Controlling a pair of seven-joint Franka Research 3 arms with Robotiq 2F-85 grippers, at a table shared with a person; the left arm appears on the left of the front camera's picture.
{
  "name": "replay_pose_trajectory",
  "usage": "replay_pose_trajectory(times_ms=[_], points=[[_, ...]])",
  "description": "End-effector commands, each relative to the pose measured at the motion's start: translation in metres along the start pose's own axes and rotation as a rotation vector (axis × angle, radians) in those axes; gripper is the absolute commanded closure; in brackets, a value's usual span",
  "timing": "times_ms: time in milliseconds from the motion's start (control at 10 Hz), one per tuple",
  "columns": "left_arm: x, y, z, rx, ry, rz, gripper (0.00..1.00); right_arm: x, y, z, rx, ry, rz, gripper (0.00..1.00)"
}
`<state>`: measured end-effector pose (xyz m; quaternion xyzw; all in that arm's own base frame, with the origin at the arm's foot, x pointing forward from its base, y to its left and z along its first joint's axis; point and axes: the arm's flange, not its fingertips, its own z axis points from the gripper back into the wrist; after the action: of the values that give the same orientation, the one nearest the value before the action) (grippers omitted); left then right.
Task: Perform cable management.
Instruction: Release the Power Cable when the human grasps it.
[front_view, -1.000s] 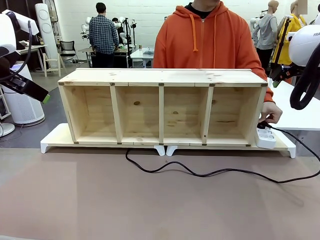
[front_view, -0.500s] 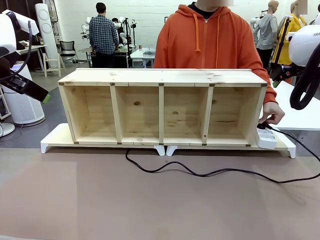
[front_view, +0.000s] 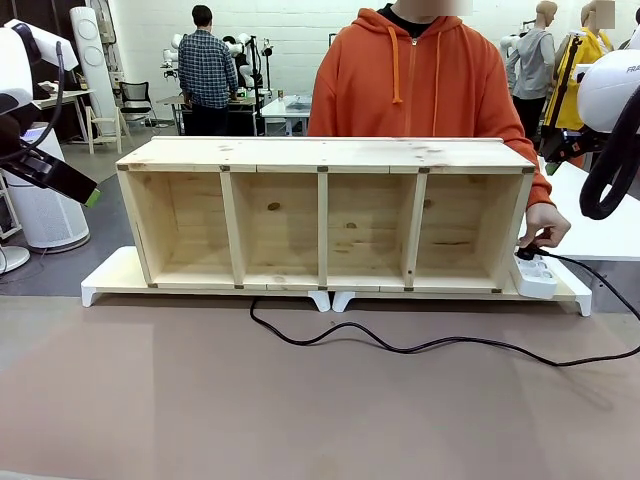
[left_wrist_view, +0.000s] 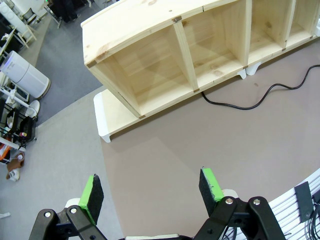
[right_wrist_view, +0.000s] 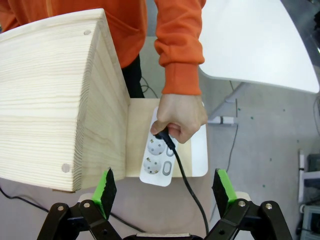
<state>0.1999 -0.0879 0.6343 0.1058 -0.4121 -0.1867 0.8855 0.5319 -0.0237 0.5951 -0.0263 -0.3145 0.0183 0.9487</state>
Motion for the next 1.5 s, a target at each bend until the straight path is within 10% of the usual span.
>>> replay_pose_trajectory(times_ms=[0, 1400], points=[[0.0009, -0.0007, -0.0007, -0.001, -0.004, 0.007, 0.00, 0.0000, -0.0001, 0.0000, 0.000, 0.000, -0.001, 0.00], [0.0009, -0.0007, -0.0007, -0.001, -0.004, 0.007, 0.00, 0.0000, -0.0001, 0.0000, 0.000, 0.000, -0.001, 0.00]])
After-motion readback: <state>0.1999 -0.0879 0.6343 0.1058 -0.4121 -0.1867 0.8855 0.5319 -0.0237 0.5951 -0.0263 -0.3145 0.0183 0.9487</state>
